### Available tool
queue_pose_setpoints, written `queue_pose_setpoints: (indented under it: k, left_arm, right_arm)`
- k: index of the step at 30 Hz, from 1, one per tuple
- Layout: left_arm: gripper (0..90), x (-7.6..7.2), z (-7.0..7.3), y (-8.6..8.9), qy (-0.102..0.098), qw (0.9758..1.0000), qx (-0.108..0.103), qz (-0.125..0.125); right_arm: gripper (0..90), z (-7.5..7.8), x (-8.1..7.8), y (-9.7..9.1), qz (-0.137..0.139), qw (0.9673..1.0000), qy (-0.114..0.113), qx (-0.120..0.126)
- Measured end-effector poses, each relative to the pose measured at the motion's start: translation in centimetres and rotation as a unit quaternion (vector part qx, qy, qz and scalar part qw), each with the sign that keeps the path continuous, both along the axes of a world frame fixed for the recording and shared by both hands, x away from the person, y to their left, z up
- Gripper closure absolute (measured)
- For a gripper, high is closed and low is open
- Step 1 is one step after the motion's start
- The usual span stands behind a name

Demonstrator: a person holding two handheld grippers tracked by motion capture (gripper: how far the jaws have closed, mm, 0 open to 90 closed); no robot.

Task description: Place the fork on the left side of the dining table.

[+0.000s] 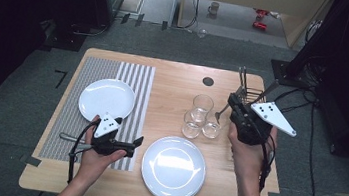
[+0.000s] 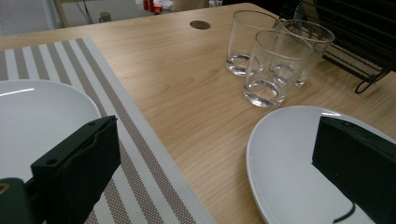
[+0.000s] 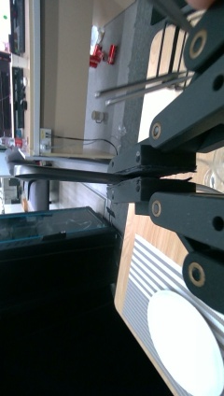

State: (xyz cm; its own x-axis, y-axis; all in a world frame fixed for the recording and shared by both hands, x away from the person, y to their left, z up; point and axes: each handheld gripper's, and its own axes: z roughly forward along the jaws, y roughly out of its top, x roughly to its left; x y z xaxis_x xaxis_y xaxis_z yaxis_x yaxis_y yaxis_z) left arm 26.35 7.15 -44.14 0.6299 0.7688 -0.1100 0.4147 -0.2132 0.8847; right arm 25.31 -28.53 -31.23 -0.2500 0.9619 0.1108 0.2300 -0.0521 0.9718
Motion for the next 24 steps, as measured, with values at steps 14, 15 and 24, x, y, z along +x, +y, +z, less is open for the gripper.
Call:
queue_pose_setpoints:
  k: [14,15,24]
  left_arm:
    - [1.4,0.3,0.3,-3.1,-0.008,0.9998,-0.001,-0.021]
    - [1.4,0.3,0.3,-3.3,-0.008,0.9998,-0.002,-0.020]
    - [1.4,0.4,0.5,-5.1,-0.009,0.9995,-0.013,-0.026]
  right_arm:
    - [87.3,-0.3,0.4,3.2,0.035,0.9994,0.003,0.006]
    - [87.3,-0.3,0.4,3.4,0.037,0.9993,0.002,0.007]
    - [87.3,-0.5,0.4,4.9,0.054,0.9985,0.003,0.009]
